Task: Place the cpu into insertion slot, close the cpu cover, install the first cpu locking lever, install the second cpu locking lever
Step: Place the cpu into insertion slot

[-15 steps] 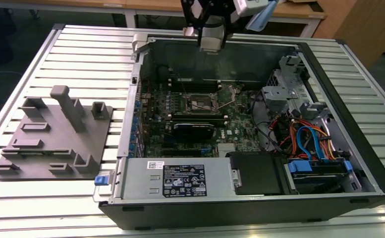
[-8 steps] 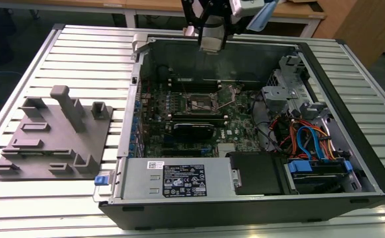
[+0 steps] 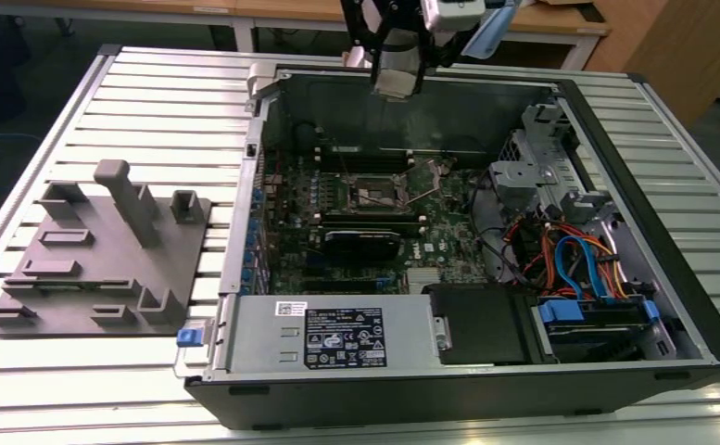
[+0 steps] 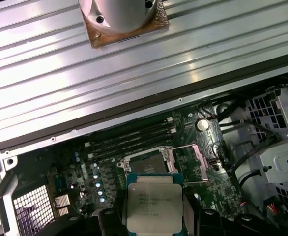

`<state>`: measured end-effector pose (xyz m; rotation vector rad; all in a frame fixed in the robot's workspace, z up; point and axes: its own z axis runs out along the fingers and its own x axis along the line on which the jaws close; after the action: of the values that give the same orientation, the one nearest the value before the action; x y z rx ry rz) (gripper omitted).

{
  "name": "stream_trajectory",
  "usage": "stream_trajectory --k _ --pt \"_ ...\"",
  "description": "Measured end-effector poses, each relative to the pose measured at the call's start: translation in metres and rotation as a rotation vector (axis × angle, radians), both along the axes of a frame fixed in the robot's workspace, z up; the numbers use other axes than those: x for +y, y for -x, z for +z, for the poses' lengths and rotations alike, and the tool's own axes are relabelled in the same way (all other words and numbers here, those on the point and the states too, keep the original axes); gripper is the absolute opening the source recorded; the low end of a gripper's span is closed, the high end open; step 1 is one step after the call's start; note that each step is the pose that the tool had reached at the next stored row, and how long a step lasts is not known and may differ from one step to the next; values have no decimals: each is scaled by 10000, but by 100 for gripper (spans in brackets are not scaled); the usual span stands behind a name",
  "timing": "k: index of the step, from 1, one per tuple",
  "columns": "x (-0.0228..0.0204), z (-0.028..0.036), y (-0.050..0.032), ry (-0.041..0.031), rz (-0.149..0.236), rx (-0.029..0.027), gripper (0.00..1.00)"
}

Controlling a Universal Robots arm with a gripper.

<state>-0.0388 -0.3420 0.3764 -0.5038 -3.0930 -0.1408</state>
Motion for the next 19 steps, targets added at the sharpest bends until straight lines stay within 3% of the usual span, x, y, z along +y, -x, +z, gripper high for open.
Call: stream_trajectory --k 3,11,19 --pt "1 -13 0 2 -210 2 54" --pt "1 -108 0 27 -274 1 54" --pt "1 -205 1 49 -1129 0 54"
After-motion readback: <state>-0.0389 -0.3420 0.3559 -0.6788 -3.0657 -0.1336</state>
